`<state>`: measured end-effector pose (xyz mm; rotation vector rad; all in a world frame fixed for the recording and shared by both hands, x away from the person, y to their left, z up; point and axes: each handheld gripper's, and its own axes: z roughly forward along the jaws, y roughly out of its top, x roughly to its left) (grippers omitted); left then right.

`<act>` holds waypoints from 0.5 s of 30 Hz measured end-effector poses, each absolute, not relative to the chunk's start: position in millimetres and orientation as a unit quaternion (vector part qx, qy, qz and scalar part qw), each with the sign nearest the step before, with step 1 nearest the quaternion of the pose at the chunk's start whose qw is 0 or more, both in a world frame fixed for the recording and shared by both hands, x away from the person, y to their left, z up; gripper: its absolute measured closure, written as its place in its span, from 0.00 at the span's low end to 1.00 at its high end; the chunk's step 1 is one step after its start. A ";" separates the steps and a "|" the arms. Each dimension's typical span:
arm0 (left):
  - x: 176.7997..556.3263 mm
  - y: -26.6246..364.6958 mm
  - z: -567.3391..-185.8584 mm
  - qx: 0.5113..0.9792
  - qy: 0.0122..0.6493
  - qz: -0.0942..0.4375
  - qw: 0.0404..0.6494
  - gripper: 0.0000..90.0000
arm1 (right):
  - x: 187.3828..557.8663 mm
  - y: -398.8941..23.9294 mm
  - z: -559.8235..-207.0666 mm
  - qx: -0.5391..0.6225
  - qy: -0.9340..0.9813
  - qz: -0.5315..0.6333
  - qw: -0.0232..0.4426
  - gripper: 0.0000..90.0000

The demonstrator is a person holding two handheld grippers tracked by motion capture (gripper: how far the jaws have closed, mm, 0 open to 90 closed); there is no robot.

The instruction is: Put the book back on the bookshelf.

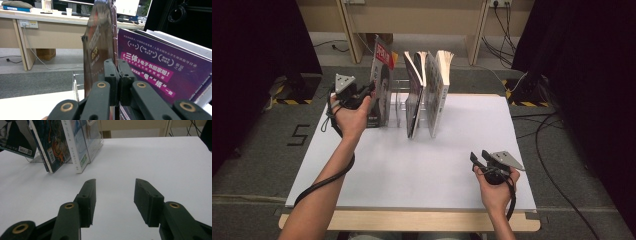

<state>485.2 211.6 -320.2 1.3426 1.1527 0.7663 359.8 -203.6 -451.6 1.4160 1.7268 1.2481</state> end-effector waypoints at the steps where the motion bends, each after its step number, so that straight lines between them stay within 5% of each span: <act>1: 487.8 211.8 -320.8 0.570 0.490 0.327 0.573 0.97 | 359.9 -203.2 -452.2 0.529 0.648 0.466 0.288 0.59; 15: 480.0 227.3 -357.1 0.567 0.475 0.344 0.579 0.97 | 359.7 -202.9 -456.4 0.527 0.653 0.462 0.286 0.59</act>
